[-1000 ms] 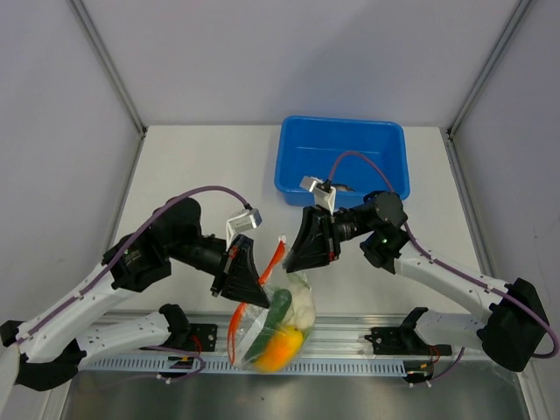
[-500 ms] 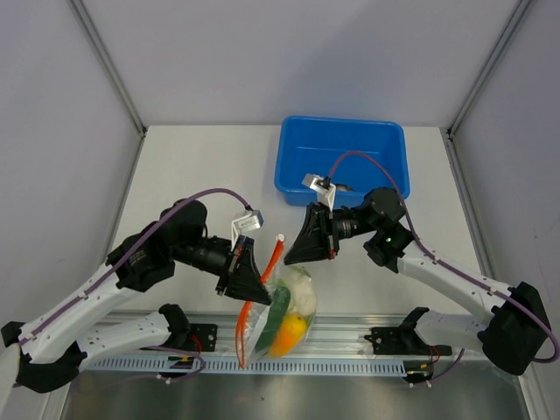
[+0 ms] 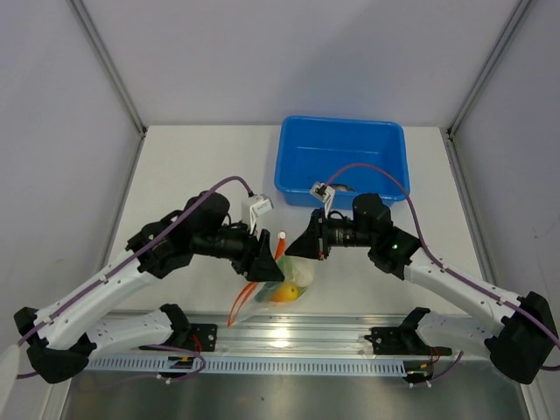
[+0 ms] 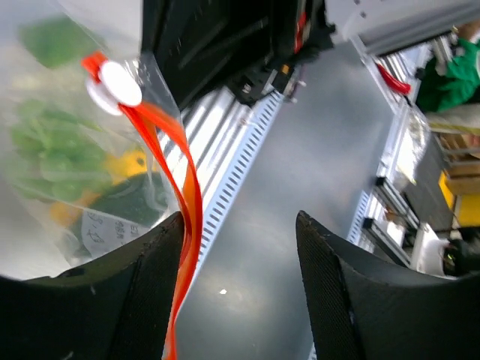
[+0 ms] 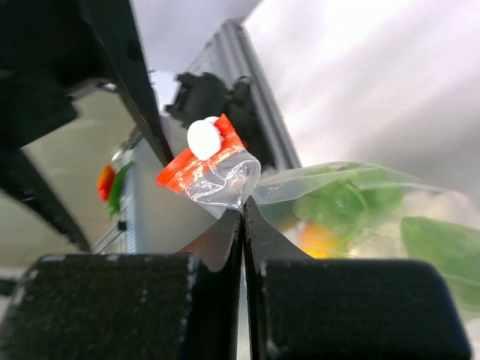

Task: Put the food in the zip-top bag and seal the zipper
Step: Zip the zipper food storage bag at the center of the board.

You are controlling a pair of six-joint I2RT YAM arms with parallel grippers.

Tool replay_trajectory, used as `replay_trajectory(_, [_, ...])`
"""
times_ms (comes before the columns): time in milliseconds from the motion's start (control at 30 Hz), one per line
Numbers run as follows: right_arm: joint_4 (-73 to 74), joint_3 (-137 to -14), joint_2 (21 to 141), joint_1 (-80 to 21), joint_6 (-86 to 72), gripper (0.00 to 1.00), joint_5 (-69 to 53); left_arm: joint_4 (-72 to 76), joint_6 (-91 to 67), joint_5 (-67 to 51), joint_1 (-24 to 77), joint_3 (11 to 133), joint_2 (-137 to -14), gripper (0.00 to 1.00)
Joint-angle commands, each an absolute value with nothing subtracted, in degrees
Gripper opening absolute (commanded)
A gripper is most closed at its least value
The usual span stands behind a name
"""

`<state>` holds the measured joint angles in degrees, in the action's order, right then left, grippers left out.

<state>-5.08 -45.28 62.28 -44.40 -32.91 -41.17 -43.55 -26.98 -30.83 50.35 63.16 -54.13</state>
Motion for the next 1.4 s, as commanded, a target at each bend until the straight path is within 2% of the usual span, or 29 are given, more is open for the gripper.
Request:
replay_trajectory(0, [-1.9, -45.8, 60.5, -45.5, -30.8, 0.0, -30.9, -42.4, -26.7, -24.1, 49.0, 67.8, -56.6, 0.66])
replay_trajectory(200, [1.8, -47.3, 59.5, -45.6, -34.7, 0.0, -25.3, -42.6, -25.3, -19.2, 49.0, 70.7, -60.5, 0.73])
replay_trajectory(367, [1.8, -48.2, 58.9, -45.6, -37.4, 0.0, -24.5, -42.9, -23.7, -17.4, 49.0, 70.1, -62.0, 0.74])
replay_trajectory(733, [2.8, -49.0, 58.3, -45.6, -37.7, 0.0, -26.1, -41.8, -21.0, -15.0, 49.0, 67.3, -65.0, 0.62])
replay_trajectory(833, [2.8, -48.9, 58.0, -45.5, -37.4, 0.0, -26.8, -40.8, -20.0, -16.2, 49.0, 66.8, -65.9, 0.4])
replay_trajectory(867, [3.2, -48.9, 58.0, -45.4, -37.2, 0.0, -27.1, -41.0, -19.9, -16.4, 49.0, 66.9, -66.1, 0.24])
replay_trajectory(933, [4.3, -49.3, 58.1, -44.8, -36.4, 0.0, -28.3, -41.2, -19.3, -16.8, 48.9, 66.7, -66.6, 0.08])
replay_trajectory(967, [4.8, -49.5, 58.3, -44.1, -36.0, 0.1, -28.9, -41.4, -19.2, -17.0, 48.7, 66.7, -66.6, 0.0])
replay_trajectory(1033, [6.9, -50.0, 58.8, -43.1, -34.4, 0.21, -30.4, -41.7, -19.2, -17.1, 48.3, 66.5, -66.5, 0.01])
replay_trajectory(1067, [7.8, -50.8, 59.3, -41.7, -33.0, 0.32, -31.5, -41.8, -19.2, -16.6, 48.1, 66.2, -66.0, 0.01])
replay_trajectory(1100, [8.6, -51.0, 59.5, -40.8, -32.4, 0.35, -32.3, -41.8, -19.2, -16.8, 48.0, 66.2, -65.7, 0.01])
replay_trajectory(1233, [7.8, -51.0, 59.3, -36.7, -29.6, 0.64, -38.3, -40.3, -19.2, -18.3, 47.5, 65.0, -63.5, 0.01])
replay_trajectory(1367, [4.8, -50.4, 60.2, -33.3, -28.1, 0.71, -47.3, -38.1, -18.7, -20.8, 47.5, 63.9, -61.6, 0.01])
